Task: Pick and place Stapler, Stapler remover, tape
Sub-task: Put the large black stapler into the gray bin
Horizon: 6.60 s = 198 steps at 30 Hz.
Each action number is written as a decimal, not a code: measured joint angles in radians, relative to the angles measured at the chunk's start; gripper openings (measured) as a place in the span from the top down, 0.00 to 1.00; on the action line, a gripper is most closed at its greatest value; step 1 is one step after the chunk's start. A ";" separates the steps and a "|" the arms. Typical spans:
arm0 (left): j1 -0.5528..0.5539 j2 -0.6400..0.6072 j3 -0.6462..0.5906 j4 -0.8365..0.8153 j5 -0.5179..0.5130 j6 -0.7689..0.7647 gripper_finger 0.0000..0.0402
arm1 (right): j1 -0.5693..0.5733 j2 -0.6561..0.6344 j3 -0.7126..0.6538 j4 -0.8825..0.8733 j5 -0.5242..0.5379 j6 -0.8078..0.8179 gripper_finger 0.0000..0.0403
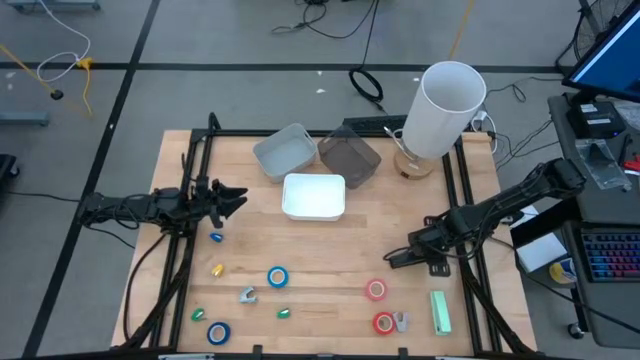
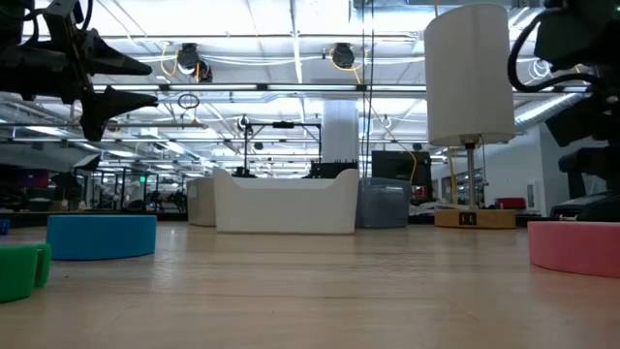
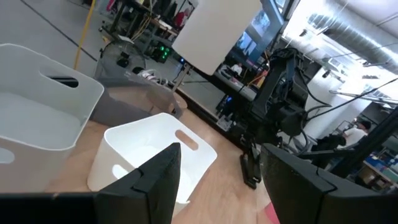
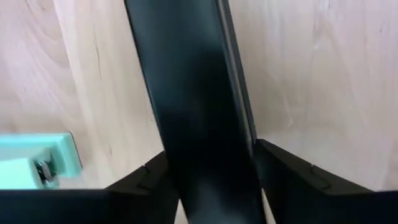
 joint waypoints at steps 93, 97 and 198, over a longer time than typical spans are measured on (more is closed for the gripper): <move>-0.017 1.776 1.513 -0.453 0.146 0.431 0.46 | -0.209 0.415 0.765 -0.126 0.339 -0.186 0.69; -0.017 1.776 1.513 -0.478 0.142 0.416 0.46 | -0.225 0.429 0.809 -0.138 0.337 -0.166 0.69; 0.019 1.786 1.510 -0.584 0.222 0.416 0.22 | -0.223 0.485 0.825 -0.135 0.350 -0.307 0.70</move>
